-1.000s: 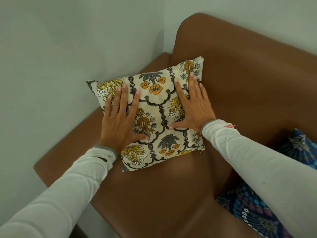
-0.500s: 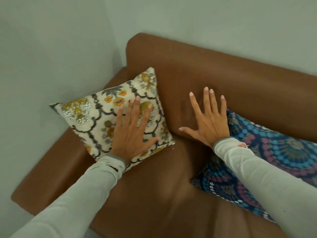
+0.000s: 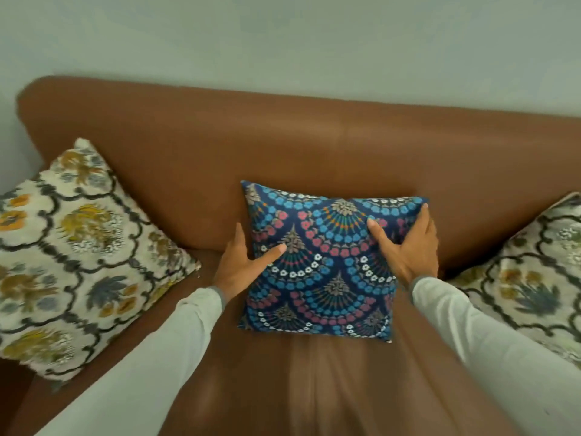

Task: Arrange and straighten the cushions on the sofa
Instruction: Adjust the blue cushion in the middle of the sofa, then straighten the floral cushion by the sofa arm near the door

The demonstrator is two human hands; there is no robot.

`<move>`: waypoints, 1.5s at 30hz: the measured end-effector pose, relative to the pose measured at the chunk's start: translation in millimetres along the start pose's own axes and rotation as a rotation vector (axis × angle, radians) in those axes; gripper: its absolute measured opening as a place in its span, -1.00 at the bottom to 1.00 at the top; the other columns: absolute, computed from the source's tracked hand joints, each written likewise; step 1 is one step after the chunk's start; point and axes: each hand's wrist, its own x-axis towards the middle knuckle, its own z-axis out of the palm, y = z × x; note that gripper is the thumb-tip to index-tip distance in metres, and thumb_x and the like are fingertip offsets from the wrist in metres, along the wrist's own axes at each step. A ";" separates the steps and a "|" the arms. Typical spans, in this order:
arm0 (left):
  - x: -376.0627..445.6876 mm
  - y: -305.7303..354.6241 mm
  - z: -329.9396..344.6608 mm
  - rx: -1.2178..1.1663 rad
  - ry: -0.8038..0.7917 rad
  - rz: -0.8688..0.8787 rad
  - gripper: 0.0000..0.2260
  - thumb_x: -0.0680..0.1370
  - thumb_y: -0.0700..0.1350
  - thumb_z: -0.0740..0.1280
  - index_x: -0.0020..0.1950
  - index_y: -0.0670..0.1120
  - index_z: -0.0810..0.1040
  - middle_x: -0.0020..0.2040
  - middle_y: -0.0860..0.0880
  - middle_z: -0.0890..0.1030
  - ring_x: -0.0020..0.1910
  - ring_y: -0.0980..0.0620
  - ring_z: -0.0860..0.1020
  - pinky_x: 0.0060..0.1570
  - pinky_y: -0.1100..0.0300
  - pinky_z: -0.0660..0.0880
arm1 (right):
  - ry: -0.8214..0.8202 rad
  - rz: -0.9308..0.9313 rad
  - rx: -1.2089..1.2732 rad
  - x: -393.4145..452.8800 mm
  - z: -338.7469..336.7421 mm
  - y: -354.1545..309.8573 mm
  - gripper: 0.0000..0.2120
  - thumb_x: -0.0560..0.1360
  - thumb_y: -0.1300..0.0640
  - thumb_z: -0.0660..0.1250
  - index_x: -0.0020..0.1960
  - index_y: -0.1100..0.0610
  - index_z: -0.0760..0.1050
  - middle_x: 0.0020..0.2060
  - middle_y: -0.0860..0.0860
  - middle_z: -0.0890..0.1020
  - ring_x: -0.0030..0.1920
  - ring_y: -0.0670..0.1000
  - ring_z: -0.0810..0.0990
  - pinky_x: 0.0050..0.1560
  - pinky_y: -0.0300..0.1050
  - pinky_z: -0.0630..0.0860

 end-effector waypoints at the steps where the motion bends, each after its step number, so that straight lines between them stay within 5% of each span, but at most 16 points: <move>1: 3.7 -1.6 10.7 -0.050 0.003 0.013 0.18 0.32 0.47 0.48 0.75 0.15 -0.08 0.72 0.08 0.21 0.66 -0.07 0.26 0.60 -0.15 0.29 | -0.020 0.089 0.109 2.5 -3.2 14.6 0.29 0.32 -0.53 0.44 0.74 0.10 -0.06 0.71 0.16 0.16 0.69 0.22 0.17 0.66 0.21 0.18; 6: 16.7 -13.3 39.2 -0.253 0.078 0.118 -0.18 0.34 0.29 0.61 0.53 0.28 0.37 0.32 0.36 0.59 0.22 0.39 0.57 0.28 0.13 0.50 | -0.240 0.294 0.443 -4.0 10.9 44.7 0.06 0.15 -0.62 0.48 0.50 -0.11 0.42 0.39 -0.07 0.62 0.36 0.10 0.62 0.49 0.21 0.49; 11: 16.7 -12.8 31.6 -0.296 0.107 0.145 -0.23 0.27 0.28 0.66 0.43 0.21 0.49 0.18 0.37 0.68 0.13 0.36 0.66 0.01 0.33 0.61 | -0.172 0.229 0.521 -7.6 24.0 37.9 -0.15 0.26 -0.53 0.49 0.44 -0.17 0.47 0.31 -0.15 0.66 0.34 0.04 0.63 0.48 0.18 0.50; 17: 18.7 -9.6 23.0 -0.310 0.119 0.138 -0.15 0.25 0.28 0.66 0.49 0.20 0.45 0.29 0.25 0.67 0.21 0.29 0.65 0.23 0.11 0.60 | -0.178 0.158 0.505 -9.9 21.3 30.8 -0.49 0.33 -0.51 0.46 0.17 -0.36 0.45 0.19 -0.32 0.64 0.30 -0.01 0.63 0.47 0.15 0.50; 23: 12.5 -6.0 23.9 -0.174 0.137 0.186 -0.02 0.33 0.31 0.61 0.65 0.17 0.24 0.53 0.11 0.50 0.50 0.08 0.49 0.54 -0.16 0.42 | -0.190 0.144 0.459 -14.7 15.6 28.2 -0.37 0.42 -0.45 0.44 0.36 -0.20 0.38 0.25 -0.21 0.62 0.32 0.03 0.62 0.49 0.17 0.49; 26: 2.7 1.7 26.2 0.248 0.358 0.290 0.14 0.41 0.47 0.46 0.75 0.08 -0.11 0.76 -0.11 0.04 0.72 -0.13 0.09 0.66 -0.26 0.06 | -0.127 0.000 0.248 -16.0 6.6 23.5 -0.10 0.45 -0.48 0.37 0.61 -0.01 0.24 0.52 0.04 0.48 0.53 0.12 0.46 0.57 0.24 0.36; 29: -6.5 20.4 27.1 0.732 0.502 0.540 0.03 0.49 0.53 0.26 0.76 -0.01 -0.02 0.75 -0.26 -0.01 0.73 -0.25 0.04 0.62 -0.31 0.05 | -0.038 -0.126 -0.191 -18.2 -12.5 21.8 0.10 0.48 -0.57 0.22 0.74 0.05 -0.06 0.71 0.21 0.15 0.72 0.22 0.10 0.67 0.33 0.06; 33: -2.2 57.7 45.7 1.031 0.451 0.842 -0.11 0.57 0.48 0.22 0.74 -0.01 0.16 0.72 -0.31 0.10 0.70 -0.31 0.13 0.58 -0.40 0.15 | 0.082 -0.271 -0.542 -17.2 -50.0 28.3 0.08 0.46 -0.61 0.03 0.75 0.05 0.00 0.70 0.30 0.13 0.71 0.29 0.10 0.64 0.41 0.04; 36: 2.7 89.0 77.4 1.107 0.397 0.950 -0.15 0.59 0.48 0.16 0.74 -0.01 0.17 0.72 -0.30 0.12 0.69 -0.32 0.16 0.56 -0.43 0.14 | 0.150 -0.292 -0.712 -13.1 -82.5 50.8 0.05 0.48 -0.58 0.08 0.73 0.09 0.13 0.65 0.37 0.23 0.66 0.36 0.24 0.58 0.48 0.13; 45: 6.2 181.6 258.6 1.061 0.078 1.116 -0.13 0.59 0.47 0.15 0.75 -0.02 0.11 0.72 -0.29 0.13 0.69 -0.30 0.19 0.59 -0.36 0.18 | 0.304 0.030 -0.802 -8.9 -218.5 192.3 0.02 0.49 -0.52 0.14 0.70 0.16 0.20 0.62 0.40 0.27 0.62 0.41 0.29 0.52 0.54 0.16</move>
